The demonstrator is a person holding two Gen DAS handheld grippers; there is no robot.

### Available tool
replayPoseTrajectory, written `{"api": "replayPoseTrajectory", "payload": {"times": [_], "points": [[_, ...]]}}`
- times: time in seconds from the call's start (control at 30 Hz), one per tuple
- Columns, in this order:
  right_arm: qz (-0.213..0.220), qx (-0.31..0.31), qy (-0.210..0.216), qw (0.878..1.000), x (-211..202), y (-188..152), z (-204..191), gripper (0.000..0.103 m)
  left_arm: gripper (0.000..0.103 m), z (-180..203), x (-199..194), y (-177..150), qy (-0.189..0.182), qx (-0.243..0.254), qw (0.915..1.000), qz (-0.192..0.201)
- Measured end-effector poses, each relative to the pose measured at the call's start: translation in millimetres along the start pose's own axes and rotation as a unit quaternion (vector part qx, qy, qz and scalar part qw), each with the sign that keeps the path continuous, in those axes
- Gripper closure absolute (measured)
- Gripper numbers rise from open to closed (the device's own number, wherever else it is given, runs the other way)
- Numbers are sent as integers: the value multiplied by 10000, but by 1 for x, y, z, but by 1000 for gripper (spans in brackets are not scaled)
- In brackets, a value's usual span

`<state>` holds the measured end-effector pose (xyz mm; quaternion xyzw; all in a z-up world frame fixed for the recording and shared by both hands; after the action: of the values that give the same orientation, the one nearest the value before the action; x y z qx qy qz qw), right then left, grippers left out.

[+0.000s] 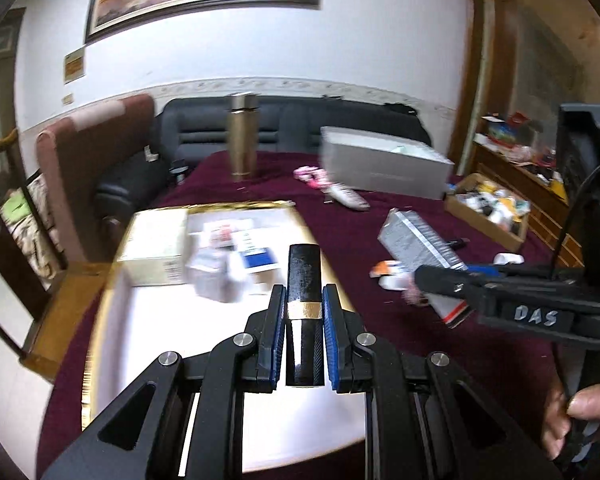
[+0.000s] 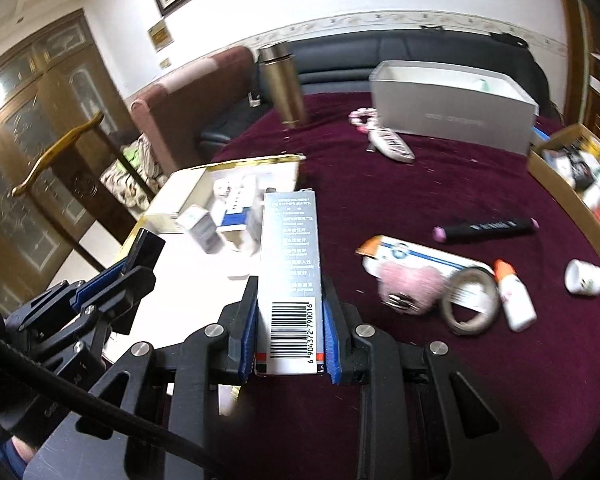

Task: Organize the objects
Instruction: 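Lower the tall box into the tray and open the right tool while the left tool lowers the lipstick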

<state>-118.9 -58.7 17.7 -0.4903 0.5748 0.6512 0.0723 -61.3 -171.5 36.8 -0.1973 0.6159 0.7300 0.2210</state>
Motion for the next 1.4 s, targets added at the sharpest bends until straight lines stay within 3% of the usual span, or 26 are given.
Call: {"api": "replayPoseTrajectory", "payload": {"times": [0.17,0.5,0.6,0.8,1.0,1.07,1.2,1.4], "points": [[-195,-163,-8,9997,22,14,-24,78,88,-44,3,-6,241,-180,9993,-226],[-650,-441,-351,9963,75,35,-49,78,88,-91,21,-11,102,-519,9951,-832],[-721,-515,-449,9951,84,37,-53,78,88,-98,22,-14,138,-587,9942,-890],[-842,-546,-579,9933,100,36,-53,78,88,-76,22,-36,-320,-317,9898,-1353],[-898,-559,-649,9923,113,39,-54,78,87,-60,40,-69,0,203,9799,-1984],[-915,-570,-698,9917,117,41,-54,78,86,-62,46,-68,436,469,9781,-1980],[-927,-623,-814,9904,124,46,-55,78,88,-72,63,-71,366,270,9729,-2268],[-1007,-538,-896,9894,139,56,-51,78,88,-102,78,-46,629,-56,9737,-2189]]}}
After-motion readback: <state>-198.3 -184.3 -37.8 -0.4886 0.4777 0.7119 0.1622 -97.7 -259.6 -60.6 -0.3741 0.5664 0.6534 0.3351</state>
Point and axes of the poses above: each gripper's, at about its wrist camera, not at the fingertips, and x roughly the way its jaws point, z to its right, y to its top, the point moved 10 cm from there along x, roughly the way its jaws point, and after that the axes turned 9 degrees about -y, right-handed, at the moved point
